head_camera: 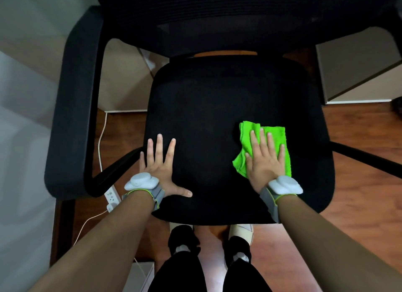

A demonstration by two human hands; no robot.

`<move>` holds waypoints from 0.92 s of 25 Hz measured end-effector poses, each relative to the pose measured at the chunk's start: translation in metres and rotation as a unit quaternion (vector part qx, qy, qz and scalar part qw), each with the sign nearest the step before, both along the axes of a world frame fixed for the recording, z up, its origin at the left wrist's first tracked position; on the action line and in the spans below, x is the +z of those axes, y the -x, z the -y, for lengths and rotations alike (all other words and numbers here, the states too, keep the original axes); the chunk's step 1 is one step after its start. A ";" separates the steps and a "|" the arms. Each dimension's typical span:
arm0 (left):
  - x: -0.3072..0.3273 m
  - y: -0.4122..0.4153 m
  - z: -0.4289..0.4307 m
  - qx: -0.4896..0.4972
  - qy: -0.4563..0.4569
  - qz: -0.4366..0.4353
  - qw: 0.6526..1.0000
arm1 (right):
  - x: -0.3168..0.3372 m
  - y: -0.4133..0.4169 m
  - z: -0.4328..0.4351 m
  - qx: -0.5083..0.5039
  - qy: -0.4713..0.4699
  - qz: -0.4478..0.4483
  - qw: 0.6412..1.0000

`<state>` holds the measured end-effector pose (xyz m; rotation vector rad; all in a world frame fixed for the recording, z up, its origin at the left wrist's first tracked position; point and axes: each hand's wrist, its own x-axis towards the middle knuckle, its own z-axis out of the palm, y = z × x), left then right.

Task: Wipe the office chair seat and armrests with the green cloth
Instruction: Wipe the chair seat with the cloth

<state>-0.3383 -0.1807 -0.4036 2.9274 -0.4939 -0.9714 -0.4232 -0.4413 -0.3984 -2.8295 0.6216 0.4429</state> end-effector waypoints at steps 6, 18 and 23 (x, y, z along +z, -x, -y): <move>0.016 0.005 0.007 0.016 -0.002 -0.001 1.000 | 0.009 0.014 -0.068 0.084 -0.033 -0.012 0.996; 0.042 -0.003 0.078 0.045 0.187 0.006 0.981 | 0.028 -0.004 -0.017 0.096 -0.129 -0.006 0.987; 0.040 -0.016 0.085 0.030 0.092 -0.012 0.995 | 0.028 -0.023 -0.025 0.091 -0.143 -0.050 0.984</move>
